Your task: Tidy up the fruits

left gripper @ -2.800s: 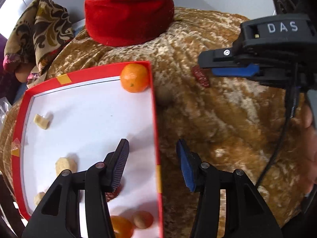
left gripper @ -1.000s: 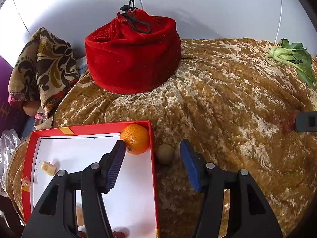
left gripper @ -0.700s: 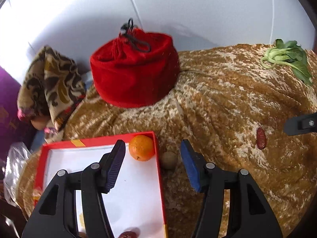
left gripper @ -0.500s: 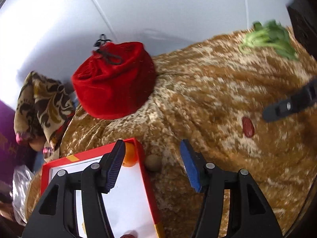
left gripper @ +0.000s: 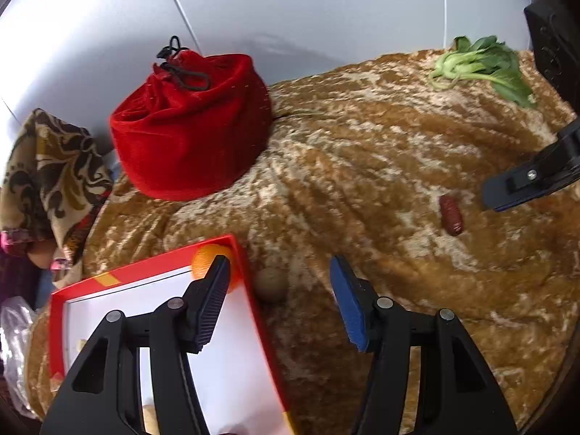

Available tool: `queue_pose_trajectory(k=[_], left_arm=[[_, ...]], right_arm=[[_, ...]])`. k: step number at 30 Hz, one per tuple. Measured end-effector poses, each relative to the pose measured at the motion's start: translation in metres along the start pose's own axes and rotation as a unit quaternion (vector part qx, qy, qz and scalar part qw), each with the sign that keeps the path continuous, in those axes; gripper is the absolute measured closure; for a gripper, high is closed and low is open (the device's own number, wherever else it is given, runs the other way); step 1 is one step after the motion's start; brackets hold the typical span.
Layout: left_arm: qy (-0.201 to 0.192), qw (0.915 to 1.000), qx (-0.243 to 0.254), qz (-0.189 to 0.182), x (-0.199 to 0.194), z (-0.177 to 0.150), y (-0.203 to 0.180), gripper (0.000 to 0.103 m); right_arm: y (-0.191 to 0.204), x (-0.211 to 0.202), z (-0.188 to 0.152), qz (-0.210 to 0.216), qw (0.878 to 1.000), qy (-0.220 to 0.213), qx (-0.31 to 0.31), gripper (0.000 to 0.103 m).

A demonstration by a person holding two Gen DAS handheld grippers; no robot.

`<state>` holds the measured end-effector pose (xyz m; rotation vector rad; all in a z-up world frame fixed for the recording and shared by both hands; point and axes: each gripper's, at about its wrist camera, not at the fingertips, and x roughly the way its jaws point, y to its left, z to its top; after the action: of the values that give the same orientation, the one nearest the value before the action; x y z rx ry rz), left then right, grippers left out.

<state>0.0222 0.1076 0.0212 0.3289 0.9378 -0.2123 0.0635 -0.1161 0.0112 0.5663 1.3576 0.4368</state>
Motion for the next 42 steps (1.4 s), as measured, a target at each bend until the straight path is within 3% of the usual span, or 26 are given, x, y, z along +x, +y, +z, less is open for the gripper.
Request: queue_pose_trajectory(k=[6,10,19,26,35,37,39,40,42], left_arm=[[-0.009,0.9974,0.037,-0.061,-0.009,0.003,-0.021,0.046],[-0.013,0.9973,-0.004,-0.072,-0.014,0.006,-0.008,0.046],[0.02,0.9967,-0.01,-0.078,-0.003,-0.005,-0.005,0.046],[0.022,0.9975,-0.019,-0.064,0.002,0.0,-0.003,0.046],[0.036,0.9948,-0.054,-0.079,0.013,0.006,0.004,0.046],[0.039,0.9915,-0.072,-0.101,0.014,0.008,0.006,0.046],[0.05,0.9819,-0.087,-0.161,0.015,0.007,0.003,0.046],[0.07,0.9771,-0.081,-0.184,0.019,0.005,-0.005,0.046],[0.079,0.985,-0.021,-0.152,0.018,0.002,-0.025,0.046]], right_arm=[[0.0,-0.001,0.0,0.0,1.0,-0.001,-0.001,0.069],[0.001,-0.002,0.0,0.001,1.0,-0.003,-0.001,0.069],[0.002,0.001,0.001,0.0,1.0,-0.001,-0.003,0.069],[0.003,0.009,0.002,-0.002,1.0,0.007,-0.004,0.069],[0.002,0.01,0.003,0.0,1.0,0.009,-0.005,0.069],[0.002,0.011,0.003,0.0,1.0,0.01,-0.005,0.069],[0.001,0.011,0.004,-0.001,1.0,0.01,-0.005,0.069],[0.001,0.011,0.004,-0.002,1.0,0.01,-0.005,0.069],[0.0,0.011,0.004,-0.003,1.0,0.009,-0.004,0.069]])
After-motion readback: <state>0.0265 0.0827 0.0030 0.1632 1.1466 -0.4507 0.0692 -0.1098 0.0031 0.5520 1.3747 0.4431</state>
